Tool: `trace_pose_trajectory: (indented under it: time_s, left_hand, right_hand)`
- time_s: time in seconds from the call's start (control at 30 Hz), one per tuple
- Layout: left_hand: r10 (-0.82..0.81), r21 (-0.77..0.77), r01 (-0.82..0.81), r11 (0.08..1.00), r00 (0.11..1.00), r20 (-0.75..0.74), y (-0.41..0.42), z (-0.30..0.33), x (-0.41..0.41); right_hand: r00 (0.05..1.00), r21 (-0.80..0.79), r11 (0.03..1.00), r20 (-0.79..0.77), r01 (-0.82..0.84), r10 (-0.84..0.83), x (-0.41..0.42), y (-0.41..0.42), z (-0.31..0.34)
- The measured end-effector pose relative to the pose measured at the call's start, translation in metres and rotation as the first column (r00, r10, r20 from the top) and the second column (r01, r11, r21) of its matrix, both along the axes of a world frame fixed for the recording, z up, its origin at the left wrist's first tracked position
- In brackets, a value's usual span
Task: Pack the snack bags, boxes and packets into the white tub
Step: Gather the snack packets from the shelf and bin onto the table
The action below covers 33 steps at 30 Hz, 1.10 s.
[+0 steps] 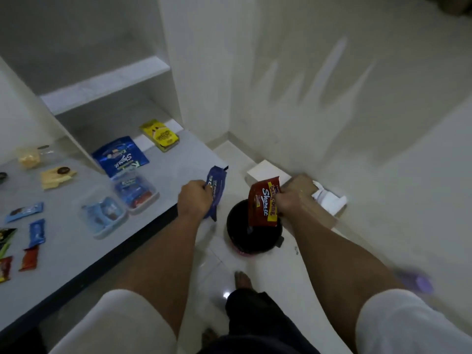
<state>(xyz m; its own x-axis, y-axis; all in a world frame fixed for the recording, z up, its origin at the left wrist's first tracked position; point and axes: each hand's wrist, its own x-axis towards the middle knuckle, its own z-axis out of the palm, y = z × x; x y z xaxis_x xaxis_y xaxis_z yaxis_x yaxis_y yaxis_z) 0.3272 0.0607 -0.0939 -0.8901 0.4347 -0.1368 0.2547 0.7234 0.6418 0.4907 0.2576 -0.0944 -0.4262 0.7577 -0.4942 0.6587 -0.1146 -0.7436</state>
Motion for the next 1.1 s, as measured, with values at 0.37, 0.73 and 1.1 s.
trace_pose_trajectory:
  time_s: [0.37,0.73,1.1]
  left_hand:
    - [-0.06,-0.208,0.138,0.968,0.939,0.34,0.094,-0.111,0.025]
    - [-0.014,-0.22,0.162,0.962,0.833,0.554,0.182,-0.162,0.014]
    - [0.033,-0.322,0.201,0.925,0.804,0.594,0.16,-0.116,-0.012]
  right_hand:
    - [0.966,-0.163,0.983,0.232,-0.079,0.116,0.025,0.062,-0.123]
    - [0.895,-0.237,0.948,0.343,-0.213,0.286,-0.016,0.125,-0.179]
    - [0.834,-0.193,0.895,0.326,-0.403,0.446,-0.051,0.148,-0.173]
